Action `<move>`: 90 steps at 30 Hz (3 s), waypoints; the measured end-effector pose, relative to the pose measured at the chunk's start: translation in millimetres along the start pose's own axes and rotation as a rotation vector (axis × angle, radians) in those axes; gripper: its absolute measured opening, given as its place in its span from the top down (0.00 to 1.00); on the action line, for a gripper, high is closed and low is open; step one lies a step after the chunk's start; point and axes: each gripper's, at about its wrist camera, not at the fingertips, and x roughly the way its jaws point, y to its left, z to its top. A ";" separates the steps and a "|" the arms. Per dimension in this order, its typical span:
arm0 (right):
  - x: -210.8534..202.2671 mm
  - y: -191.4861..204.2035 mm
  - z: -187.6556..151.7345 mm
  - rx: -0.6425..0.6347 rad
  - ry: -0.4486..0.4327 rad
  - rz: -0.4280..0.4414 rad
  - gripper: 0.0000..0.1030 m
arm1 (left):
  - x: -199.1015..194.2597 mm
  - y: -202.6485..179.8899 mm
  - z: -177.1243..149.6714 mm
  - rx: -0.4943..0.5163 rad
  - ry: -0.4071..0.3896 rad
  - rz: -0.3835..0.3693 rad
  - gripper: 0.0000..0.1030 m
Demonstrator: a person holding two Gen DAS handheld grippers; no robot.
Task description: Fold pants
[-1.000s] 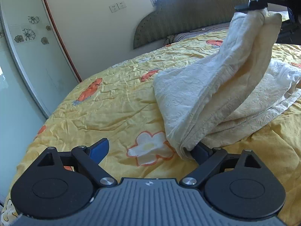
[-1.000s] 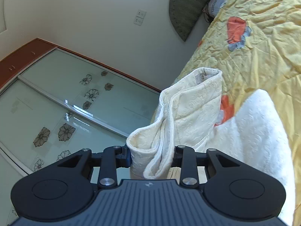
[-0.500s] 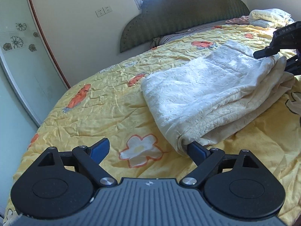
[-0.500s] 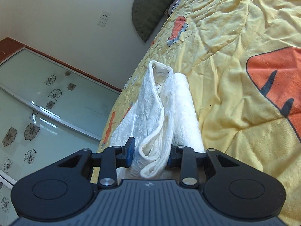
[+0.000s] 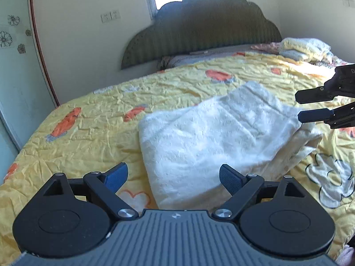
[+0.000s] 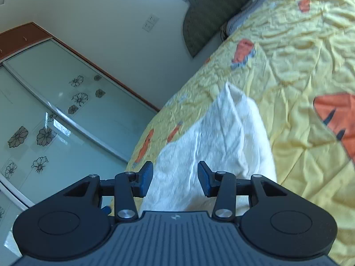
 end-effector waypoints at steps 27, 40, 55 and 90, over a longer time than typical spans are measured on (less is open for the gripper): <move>22.2 -19.2 10.4 0.012 -0.074 -0.079 0.91 | 25.6 -66.7 3.0 0.280 -0.085 -0.131 0.37; -10.2 -2.4 4.4 -0.034 -0.117 -0.079 0.92 | 12.4 -73.2 -3.5 0.293 -0.046 -0.284 0.88; 1.1 51.9 6.8 -0.500 -0.101 -0.345 0.79 | 25.6 -30.6 30.0 -0.044 -0.004 -0.148 0.34; 35.4 58.5 -35.9 -0.707 0.095 -0.438 0.72 | 43.9 -32.7 20.1 -0.074 0.099 -0.030 0.29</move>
